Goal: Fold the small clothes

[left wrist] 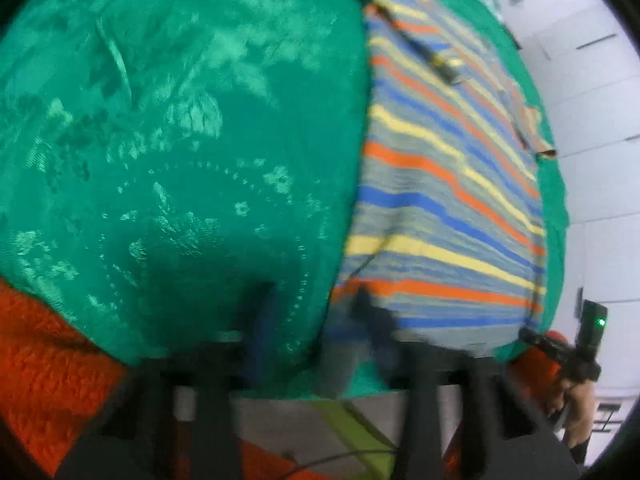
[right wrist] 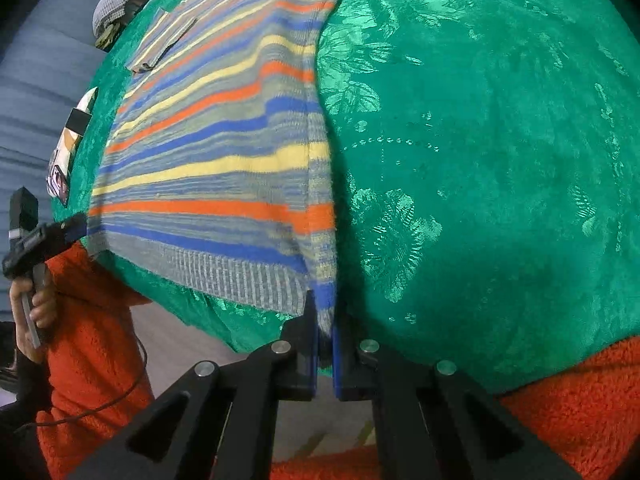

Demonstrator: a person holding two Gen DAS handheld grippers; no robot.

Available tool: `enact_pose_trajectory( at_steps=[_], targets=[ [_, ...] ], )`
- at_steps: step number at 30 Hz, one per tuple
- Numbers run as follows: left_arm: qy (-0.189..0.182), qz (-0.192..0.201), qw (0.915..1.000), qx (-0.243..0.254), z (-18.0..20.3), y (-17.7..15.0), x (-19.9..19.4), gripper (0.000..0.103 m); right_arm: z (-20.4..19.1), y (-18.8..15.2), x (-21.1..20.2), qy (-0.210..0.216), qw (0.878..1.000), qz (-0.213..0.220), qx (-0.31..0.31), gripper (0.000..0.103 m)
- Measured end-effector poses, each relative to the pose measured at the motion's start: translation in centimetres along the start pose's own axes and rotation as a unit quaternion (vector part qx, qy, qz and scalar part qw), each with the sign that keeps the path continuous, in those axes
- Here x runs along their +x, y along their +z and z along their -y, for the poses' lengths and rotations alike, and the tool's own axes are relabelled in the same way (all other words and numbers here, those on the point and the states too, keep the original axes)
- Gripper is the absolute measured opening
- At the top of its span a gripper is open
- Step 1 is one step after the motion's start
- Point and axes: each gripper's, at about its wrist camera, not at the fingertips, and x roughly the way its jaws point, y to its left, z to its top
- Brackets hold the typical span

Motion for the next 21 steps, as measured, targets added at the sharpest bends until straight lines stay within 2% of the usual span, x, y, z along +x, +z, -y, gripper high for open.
enact_pose_trajectory(
  at_steps=[3, 6, 8, 11, 16, 18, 19, 21],
  targets=[
    [0.016, 0.002, 0.9994, 0.031, 1.9, -0.3, 0.4, 0.024, -0.2, -0.1, 0.0, -0.001, 1.0, 0.004, -0.004, 0.004],
    [0.024, 0.004, 0.9981, 0.057, 3.1, -0.7, 0.5, 0.038, 0.0, -0.1, 0.1, 0.004, 1.0, 0.007, 0.0, 0.004],
    [0.008, 0.006, 0.9985, 0.054, 2.9, -0.4, 0.2, 0.046, 0.0, -0.1, 0.1, 0.009, 1.0, 0.008, 0.001, 0.004],
    [-0.041, 0.02, 0.9986, 0.028, 1.5, 0.3, -0.9, 0.058, 0.2, -0.1, 0.1, 0.015, 1.0, 0.008, 0.004, 0.004],
    [-0.083, 0.043, 0.9953, -0.024, -1.9, 1.3, -2.9, 0.057, 1.0, -0.1, 0.1, 0.03, 0.999, 0.007, 0.016, 0.004],
    [-0.091, 0.041, 0.9943, -0.037, -2.3, 1.9, -2.6, 0.046, 1.0, -0.1, 0.2, 0.03, 0.999, 0.007, 0.016, 0.004],
    [-0.087, 0.033, 0.9952, -0.031, -2.3, 2.1, -2.2, 0.035, 1.0, -0.1, 0.1, 0.027, 0.999, 0.008, 0.015, 0.004],
    [-0.07, 0.02, 0.9972, -0.014, -1.7, 2.3, -1.5, 0.031, 0.9, -0.1, 0.1, 0.027, 1.0, 0.01, 0.014, 0.004]
  ],
)
